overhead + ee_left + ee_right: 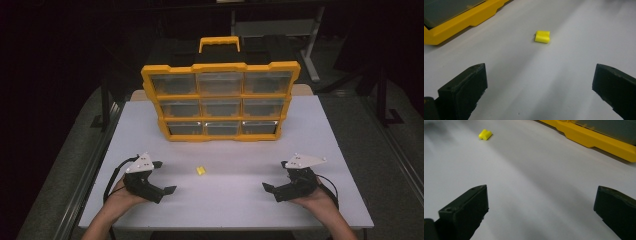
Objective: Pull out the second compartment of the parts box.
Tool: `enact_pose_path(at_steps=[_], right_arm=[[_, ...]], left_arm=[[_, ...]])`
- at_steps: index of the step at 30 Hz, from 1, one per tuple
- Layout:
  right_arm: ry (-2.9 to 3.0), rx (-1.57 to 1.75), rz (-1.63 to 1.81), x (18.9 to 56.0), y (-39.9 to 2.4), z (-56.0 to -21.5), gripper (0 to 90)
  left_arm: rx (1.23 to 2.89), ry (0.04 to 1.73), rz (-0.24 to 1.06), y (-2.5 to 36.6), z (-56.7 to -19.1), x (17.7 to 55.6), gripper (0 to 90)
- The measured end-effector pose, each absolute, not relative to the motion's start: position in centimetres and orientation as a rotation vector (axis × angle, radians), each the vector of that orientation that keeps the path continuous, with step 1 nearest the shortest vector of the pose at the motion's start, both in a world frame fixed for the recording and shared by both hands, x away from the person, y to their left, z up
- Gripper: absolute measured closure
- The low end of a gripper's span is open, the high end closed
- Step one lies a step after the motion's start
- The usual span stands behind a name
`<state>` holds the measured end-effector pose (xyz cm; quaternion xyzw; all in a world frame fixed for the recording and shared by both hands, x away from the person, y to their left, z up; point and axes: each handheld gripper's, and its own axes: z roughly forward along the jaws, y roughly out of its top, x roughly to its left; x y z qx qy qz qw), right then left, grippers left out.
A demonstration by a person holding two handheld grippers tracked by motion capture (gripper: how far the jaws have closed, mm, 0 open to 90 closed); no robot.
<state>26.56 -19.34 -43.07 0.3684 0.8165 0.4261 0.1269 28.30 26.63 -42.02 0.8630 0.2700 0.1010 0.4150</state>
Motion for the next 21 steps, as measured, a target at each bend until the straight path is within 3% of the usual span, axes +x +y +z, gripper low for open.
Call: enact_pose_path(at_steps=[21], right_arm=[[2.384, 1.058, 1.267, 26.38, -19.27, -43.12, 0.0]], left_arm=[[2.162, 0.673, 0.243, 26.18, -42.2, 29.12, 0.0]])
